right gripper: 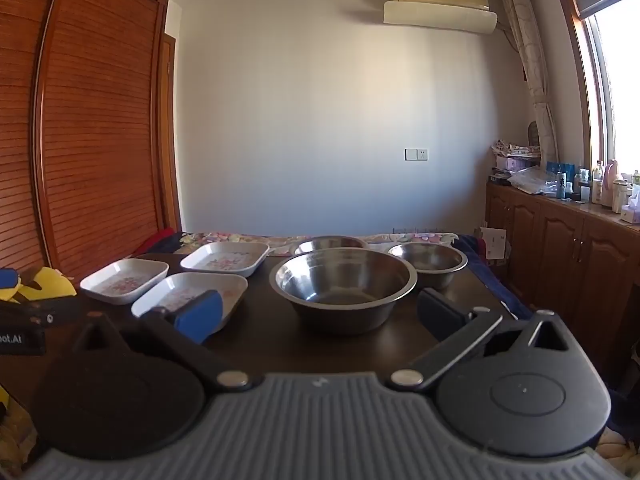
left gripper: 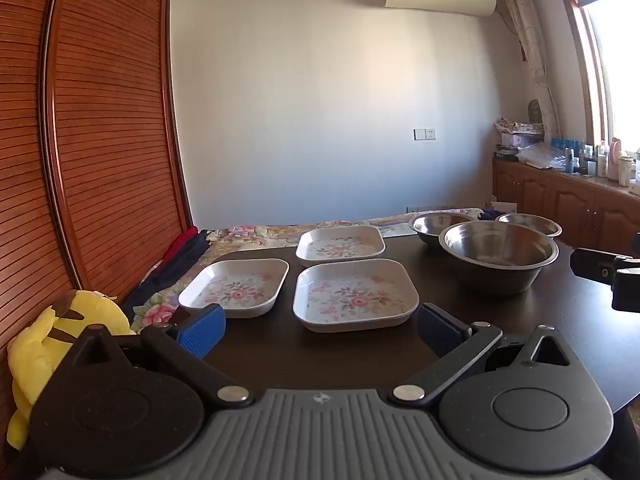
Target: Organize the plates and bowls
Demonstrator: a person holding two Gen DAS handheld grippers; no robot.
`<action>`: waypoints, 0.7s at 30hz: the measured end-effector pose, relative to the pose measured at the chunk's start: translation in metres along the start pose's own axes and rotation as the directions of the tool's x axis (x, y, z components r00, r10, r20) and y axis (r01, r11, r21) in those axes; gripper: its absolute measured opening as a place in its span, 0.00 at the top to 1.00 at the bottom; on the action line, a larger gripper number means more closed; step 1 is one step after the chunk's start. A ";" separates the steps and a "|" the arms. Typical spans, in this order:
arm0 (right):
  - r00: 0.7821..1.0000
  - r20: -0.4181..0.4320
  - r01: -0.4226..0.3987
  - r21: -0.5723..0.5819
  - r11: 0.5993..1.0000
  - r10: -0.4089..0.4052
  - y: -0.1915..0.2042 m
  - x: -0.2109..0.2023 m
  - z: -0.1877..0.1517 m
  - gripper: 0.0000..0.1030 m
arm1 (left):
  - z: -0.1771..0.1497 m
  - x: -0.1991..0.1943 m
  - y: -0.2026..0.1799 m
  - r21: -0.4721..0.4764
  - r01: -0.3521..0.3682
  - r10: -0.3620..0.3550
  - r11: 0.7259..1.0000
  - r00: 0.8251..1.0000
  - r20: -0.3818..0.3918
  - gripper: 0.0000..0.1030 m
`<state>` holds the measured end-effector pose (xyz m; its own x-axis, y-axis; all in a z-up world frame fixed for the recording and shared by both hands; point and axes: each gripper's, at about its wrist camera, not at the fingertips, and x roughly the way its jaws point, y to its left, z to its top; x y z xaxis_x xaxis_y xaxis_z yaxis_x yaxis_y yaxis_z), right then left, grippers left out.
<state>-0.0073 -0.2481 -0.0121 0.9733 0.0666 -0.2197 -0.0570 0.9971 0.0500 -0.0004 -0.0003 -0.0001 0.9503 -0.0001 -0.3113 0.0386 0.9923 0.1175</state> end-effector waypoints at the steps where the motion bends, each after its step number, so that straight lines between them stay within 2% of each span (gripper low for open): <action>1: 1.000 -0.001 0.002 0.001 1.000 -0.002 0.000 0.000 0.000 0.00 | 0.000 0.000 0.000 0.000 0.000 0.000 1.000 1.000 0.001 0.00; 21: 1.000 0.006 0.002 -0.012 1.000 -0.002 -0.002 -0.001 -0.002 0.00 | 0.005 -0.001 0.005 0.001 0.002 -0.002 1.000 1.000 -0.001 0.00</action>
<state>-0.0086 -0.2500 -0.0143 0.9747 0.0640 -0.2140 -0.0572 0.9976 0.0379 0.0006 0.0038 0.0050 0.9500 -0.0016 -0.3124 0.0403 0.9923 0.1174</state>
